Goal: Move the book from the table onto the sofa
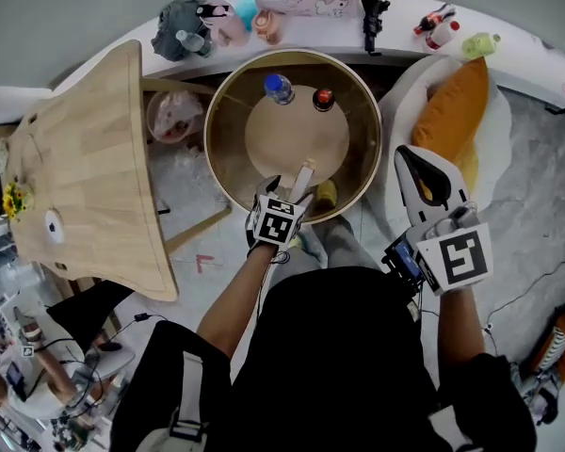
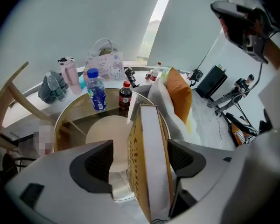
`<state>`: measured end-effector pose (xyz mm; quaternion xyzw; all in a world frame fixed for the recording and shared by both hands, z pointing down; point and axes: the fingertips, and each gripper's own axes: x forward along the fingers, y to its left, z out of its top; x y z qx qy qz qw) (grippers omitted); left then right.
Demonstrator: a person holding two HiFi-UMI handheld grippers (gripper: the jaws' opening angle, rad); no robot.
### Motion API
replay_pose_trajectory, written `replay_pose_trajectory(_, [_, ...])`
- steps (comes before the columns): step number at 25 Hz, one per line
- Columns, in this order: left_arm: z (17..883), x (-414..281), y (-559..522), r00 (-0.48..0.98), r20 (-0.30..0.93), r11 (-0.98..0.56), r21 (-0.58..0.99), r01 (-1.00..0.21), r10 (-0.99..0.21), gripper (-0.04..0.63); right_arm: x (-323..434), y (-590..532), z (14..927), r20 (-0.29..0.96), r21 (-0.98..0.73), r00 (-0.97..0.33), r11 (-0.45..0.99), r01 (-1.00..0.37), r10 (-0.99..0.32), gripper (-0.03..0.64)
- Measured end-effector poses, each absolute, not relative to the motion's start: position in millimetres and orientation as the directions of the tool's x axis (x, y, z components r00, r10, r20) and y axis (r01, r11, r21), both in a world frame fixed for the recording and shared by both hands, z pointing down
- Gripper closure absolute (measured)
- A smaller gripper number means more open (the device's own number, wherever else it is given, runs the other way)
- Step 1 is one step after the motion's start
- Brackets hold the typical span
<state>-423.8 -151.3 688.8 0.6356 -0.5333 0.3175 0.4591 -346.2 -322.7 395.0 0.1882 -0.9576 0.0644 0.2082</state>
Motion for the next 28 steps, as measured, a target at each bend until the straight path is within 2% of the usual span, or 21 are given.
replay_pose_trajectory(9, [716.6,-412.7,-149.2,0.197,0.938,-0.099,0.176,-0.979,-0.284,0.246,-325.8,-331.0,399.8,0.436,-0.061,-0.828,0.907,-0.417,-0.352,0.606])
replay_pose_trajectory(17, [715.5,-413.8,-151.2,0.170,0.946,-0.128,0.139,-0.982,-0.275,0.401,-316.8,-334.7,398.3,0.437,-0.057,-0.817,0.895,-0.443,-0.377,0.606])
replay_pose_trajectory(23, [717.9,-420.7,-149.8,0.156,0.952,-0.099,0.135,-0.986,-0.263,0.434,-304.6,-326.6,399.3,0.481,-0.047,-0.785,0.882,-0.468,-0.391,0.606])
replay_pose_trajectory(28, [712.1,-419.4,-148.6,0.149,0.953,-0.099,0.127,-0.987,-0.264,0.443,-293.6,-321.4,388.0,0.429,-0.025,-0.789,0.867,-0.497,-0.440,0.606])
